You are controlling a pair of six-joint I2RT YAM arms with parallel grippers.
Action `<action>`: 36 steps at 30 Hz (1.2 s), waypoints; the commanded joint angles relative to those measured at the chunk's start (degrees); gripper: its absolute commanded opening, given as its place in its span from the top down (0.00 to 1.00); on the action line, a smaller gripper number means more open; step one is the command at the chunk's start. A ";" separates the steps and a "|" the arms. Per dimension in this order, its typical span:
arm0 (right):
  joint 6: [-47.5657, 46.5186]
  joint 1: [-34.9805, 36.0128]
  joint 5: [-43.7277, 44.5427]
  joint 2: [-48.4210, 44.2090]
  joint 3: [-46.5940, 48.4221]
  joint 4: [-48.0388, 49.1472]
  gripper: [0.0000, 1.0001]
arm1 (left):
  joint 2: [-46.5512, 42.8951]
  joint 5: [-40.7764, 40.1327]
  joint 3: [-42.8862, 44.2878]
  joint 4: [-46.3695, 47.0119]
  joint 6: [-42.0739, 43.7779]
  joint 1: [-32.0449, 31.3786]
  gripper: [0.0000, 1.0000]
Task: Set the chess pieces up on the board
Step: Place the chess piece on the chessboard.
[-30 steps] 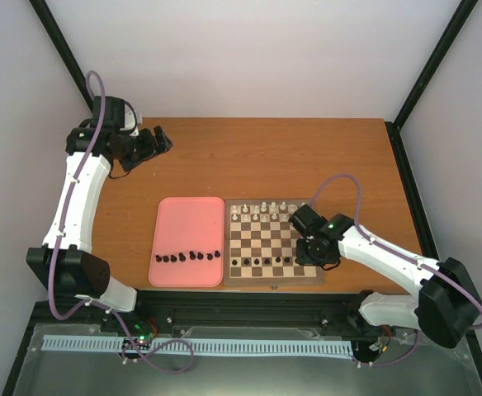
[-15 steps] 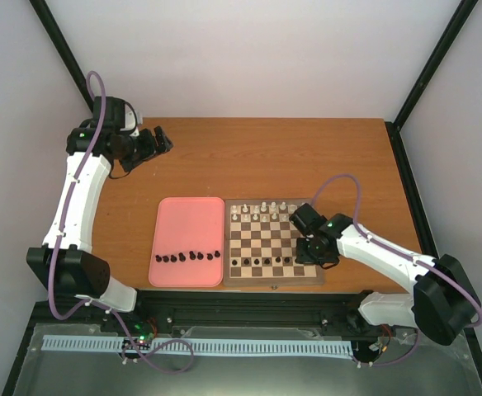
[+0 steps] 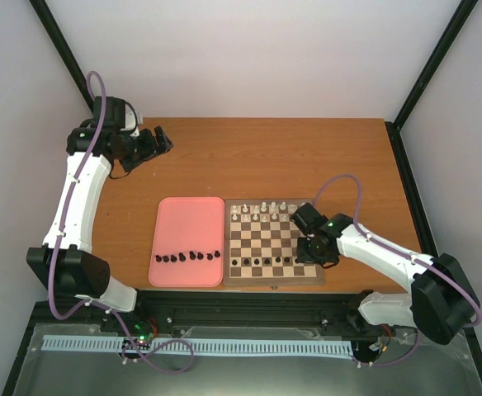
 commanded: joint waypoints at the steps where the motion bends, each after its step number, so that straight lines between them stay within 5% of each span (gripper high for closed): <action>1: -0.52 -0.75 0.90 1.08 -0.24 0.97 0.91 | 0.11 -0.13 0.26 0.31 0.58 -0.54 0.00; 22: -0.86 -0.84 -1.11 -1.48 -0.04 -0.75 0.79 | 0.01 -0.08 -0.62 0.60 0.63 -0.50 0.00; 28: -0.79 -0.84 0.82 -2.10 1.50 -2.55 0.63 | -0.06 -0.04 -0.54 0.64 0.64 -0.49 0.00; 36: -0.19 -0.84 1.60 -1.84 2.25 -2.60 0.58 | -0.29 -0.04 -0.44 0.56 0.64 -0.51 0.00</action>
